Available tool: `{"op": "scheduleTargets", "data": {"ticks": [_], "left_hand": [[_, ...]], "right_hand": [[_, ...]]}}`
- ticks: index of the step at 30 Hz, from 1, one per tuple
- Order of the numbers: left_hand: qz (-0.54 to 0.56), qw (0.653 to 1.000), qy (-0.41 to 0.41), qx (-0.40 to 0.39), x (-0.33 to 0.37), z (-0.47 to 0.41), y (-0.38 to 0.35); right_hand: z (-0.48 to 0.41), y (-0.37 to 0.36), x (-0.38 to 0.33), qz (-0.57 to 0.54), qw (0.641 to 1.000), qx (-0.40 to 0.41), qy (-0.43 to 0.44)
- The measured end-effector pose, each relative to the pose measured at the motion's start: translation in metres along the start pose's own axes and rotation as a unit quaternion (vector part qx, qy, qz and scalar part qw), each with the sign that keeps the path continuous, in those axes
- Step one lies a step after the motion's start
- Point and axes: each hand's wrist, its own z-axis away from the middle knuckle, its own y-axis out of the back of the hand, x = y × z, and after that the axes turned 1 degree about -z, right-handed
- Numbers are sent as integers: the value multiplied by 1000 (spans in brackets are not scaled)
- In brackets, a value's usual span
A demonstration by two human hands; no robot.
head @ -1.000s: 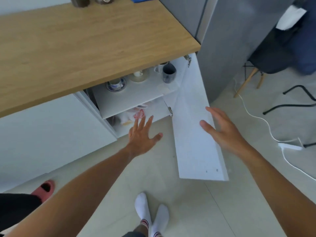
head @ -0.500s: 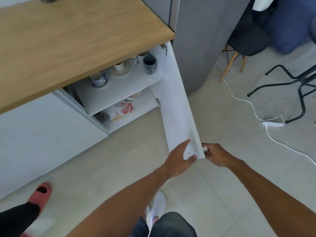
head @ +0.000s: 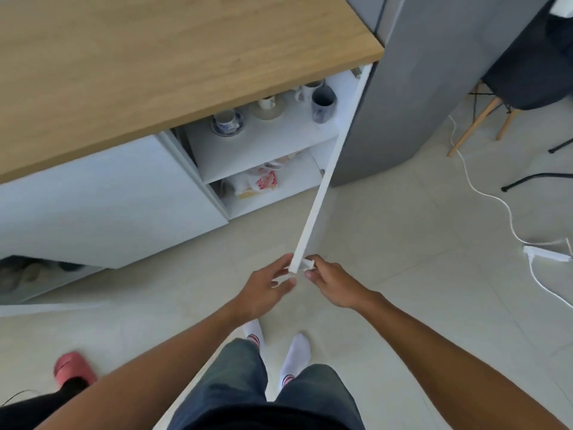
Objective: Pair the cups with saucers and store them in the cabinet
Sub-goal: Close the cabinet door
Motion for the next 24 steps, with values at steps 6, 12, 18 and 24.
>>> {"op": "scheduleTargets", "data": {"ticks": [6,12,18,24], "left_hand": [[51,991,57,109,-31,4,84],[134,969,91,185,-45,-29,167],[157,960,96,212,-40,-74,244],[140,959,112,220,-37,-108,305]], "right_hand": [[-80,-29,-72,13,999,0,53],[-168,-32,-142,-5,998,-6,66],[-251,-31,-194,11,997,-24,71],[-319,-18,-227,46,996,-36,67]]}}
